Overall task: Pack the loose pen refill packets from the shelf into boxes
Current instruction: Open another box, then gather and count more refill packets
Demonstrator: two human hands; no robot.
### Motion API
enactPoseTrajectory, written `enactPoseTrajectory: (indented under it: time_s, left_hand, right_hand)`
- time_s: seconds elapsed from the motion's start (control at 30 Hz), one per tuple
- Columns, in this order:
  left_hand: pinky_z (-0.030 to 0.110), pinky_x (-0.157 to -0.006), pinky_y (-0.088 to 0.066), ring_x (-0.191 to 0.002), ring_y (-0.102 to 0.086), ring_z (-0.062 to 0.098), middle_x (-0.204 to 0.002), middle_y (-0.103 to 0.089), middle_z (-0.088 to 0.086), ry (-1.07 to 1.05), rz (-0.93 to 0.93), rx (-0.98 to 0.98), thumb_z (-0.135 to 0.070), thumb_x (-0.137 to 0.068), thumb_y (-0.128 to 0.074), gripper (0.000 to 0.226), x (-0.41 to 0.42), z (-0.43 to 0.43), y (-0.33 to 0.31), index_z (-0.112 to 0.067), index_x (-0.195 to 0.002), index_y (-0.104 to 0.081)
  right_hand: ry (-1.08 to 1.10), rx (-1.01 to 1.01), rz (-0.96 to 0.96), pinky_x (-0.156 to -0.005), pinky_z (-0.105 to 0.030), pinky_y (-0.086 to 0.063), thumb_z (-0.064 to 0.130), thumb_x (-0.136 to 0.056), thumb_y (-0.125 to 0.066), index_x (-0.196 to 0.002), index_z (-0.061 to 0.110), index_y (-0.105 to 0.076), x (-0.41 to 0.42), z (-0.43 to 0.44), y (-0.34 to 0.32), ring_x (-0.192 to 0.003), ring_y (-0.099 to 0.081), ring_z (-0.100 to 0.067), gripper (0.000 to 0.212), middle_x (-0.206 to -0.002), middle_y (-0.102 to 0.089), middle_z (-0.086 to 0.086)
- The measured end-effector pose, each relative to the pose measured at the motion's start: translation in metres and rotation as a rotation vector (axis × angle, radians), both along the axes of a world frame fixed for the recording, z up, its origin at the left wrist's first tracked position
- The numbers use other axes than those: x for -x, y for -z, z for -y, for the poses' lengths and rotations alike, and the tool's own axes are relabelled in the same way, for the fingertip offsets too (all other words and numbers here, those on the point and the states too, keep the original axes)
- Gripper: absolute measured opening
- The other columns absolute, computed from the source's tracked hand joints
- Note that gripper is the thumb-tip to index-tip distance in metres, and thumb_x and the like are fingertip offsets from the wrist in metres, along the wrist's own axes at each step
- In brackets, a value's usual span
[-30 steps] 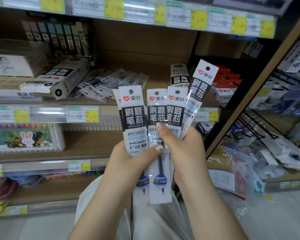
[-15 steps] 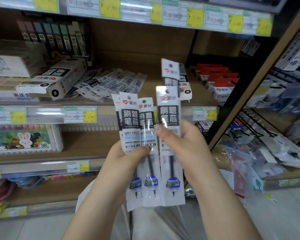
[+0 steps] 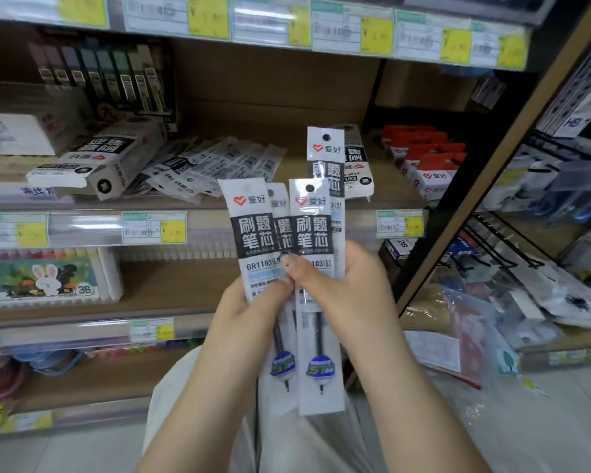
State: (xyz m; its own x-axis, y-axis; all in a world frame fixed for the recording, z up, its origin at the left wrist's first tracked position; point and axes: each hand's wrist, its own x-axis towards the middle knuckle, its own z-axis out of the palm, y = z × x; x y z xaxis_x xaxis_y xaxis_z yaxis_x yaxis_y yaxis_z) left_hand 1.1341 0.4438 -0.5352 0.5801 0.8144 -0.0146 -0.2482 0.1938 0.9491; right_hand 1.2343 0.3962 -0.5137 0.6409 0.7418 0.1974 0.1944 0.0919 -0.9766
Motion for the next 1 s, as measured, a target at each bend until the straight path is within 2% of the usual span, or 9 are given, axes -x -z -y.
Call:
enactPoseTrajectory:
  time_s: [0.1, 0.2, 0.33, 0.43, 0.63, 0.77, 0.83, 0.93, 1.0]
  left_hand:
    - [0.031, -0.070, -0.056, -0.087, -0.072, 0.019, -0.091, -0.075, 0.004, 0.026, 0.006, 0.060, -0.023, -0.080, -0.063, 0.017, -0.004, 0.002, 0.001, -0.032, -0.088, -0.075]
    - [0.037, -0.089, -0.051, -0.107, -0.064, 0.026, -0.113, -0.068, 0.015, 0.201, -0.086, 0.060, -0.018, -0.086, -0.055, 0.028, -0.009, 0.005, -0.001, -0.017, -0.109, -0.071]
    - [0.028, -0.069, -0.055, -0.089, -0.071, 0.022, -0.095, -0.075, 0.007, 0.255, 0.094, 0.030, -0.027, -0.065, -0.069, 0.029, 0.003, 0.007, 0.003, -0.027, -0.094, -0.074]
    - [0.028, -0.071, -0.055, -0.091, -0.071, 0.023, -0.098, -0.074, 0.009, 0.272, 0.097, 0.015, -0.020, -0.067, -0.073, 0.030, 0.005, 0.005, 0.007, -0.023, -0.096, -0.074]
    - [0.027, -0.061, -0.055, -0.078, -0.072, 0.021, -0.090, -0.075, 0.009, 0.226, 0.098, 0.084, -0.012, -0.072, -0.061, 0.025, 0.001, 0.006, 0.008, -0.022, -0.090, -0.076]
    - [0.030, -0.057, -0.055, -0.071, -0.072, 0.024, -0.081, -0.075, 0.014, 0.150, 0.090, 0.107, -0.010, -0.068, -0.072, 0.019, 0.004, 0.001, 0.008, -0.019, -0.084, -0.076]
    - [0.031, -0.057, -0.056, -0.072, -0.073, 0.025, -0.080, -0.074, 0.015, 0.056, 0.082, 0.131, -0.018, -0.063, -0.073, 0.017, 0.004, -0.007, 0.008, -0.019, -0.079, -0.076]
    - [0.029, -0.059, -0.055, -0.078, -0.073, 0.023, -0.086, -0.075, 0.010, -0.025, 0.069, 0.110, -0.013, -0.065, -0.073, 0.021, -0.001, -0.018, 0.005, -0.022, -0.085, -0.076]
    - [0.029, -0.062, -0.055, -0.082, -0.072, 0.022, -0.091, -0.075, 0.007, -0.029, 0.084, 0.075, -0.020, -0.072, -0.064, 0.022, -0.007, -0.022, 0.000, -0.025, -0.090, -0.076]
  right_hand:
    - [0.138, 0.004, 0.144, -0.078, -0.034, -0.056, 0.035, -0.069, -0.076, -0.088, 0.020, -0.069, 0.004, -0.001, 0.003, -0.083, -0.069, -0.006, 0.025, -0.086, -0.074, 0.009]
    - [0.225, -0.010, 0.238, -0.075, -0.032, -0.056, 0.047, -0.069, -0.069, -0.087, 0.032, -0.066, 0.006, 0.001, 0.002, -0.082, -0.067, 0.000, 0.024, -0.086, -0.073, 0.017]
    - [0.272, 0.010, 0.316, -0.067, -0.034, -0.053, 0.063, -0.078, -0.046, -0.080, 0.024, -0.061, 0.006, 0.003, 0.000, -0.076, -0.066, -0.011, 0.041, -0.079, -0.070, 0.008]
    - [0.263, 0.005, 0.286, -0.064, -0.044, -0.050, 0.047, -0.089, -0.038, -0.075, 0.008, -0.059, 0.006, 0.004, 0.000, -0.068, -0.061, -0.021, 0.047, -0.069, -0.065, -0.004]
    - [0.262, -0.027, 0.206, -0.056, -0.040, -0.044, 0.037, -0.090, -0.041, -0.068, 0.001, -0.052, 0.002, 0.002, 0.000, -0.059, -0.051, -0.030, 0.044, -0.062, -0.058, -0.018]
    - [0.380, -0.117, 0.123, -0.043, -0.025, -0.035, 0.029, -0.096, -0.045, -0.065, 0.009, -0.049, -0.008, 0.007, 0.004, -0.045, -0.041, -0.008, 0.038, -0.050, -0.049, 0.005]
    - [0.369, -0.145, 0.087, -0.042, -0.018, -0.034, 0.031, -0.094, -0.045, -0.066, 0.014, -0.050, -0.013, 0.010, 0.004, -0.045, -0.041, -0.003, 0.034, -0.050, -0.048, 0.010]
    - [0.152, -0.056, 0.130, -0.048, -0.024, -0.044, 0.023, -0.094, -0.050, -0.087, 0.019, -0.059, -0.006, 0.009, 0.004, -0.052, -0.054, -0.012, 0.012, -0.063, -0.061, 0.003]
    - [0.047, 0.042, 0.269, -0.051, -0.029, -0.046, 0.021, -0.094, -0.051, -0.111, 0.020, -0.056, 0.002, 0.006, 0.007, -0.054, -0.057, -0.012, 0.018, -0.069, -0.065, 0.001]
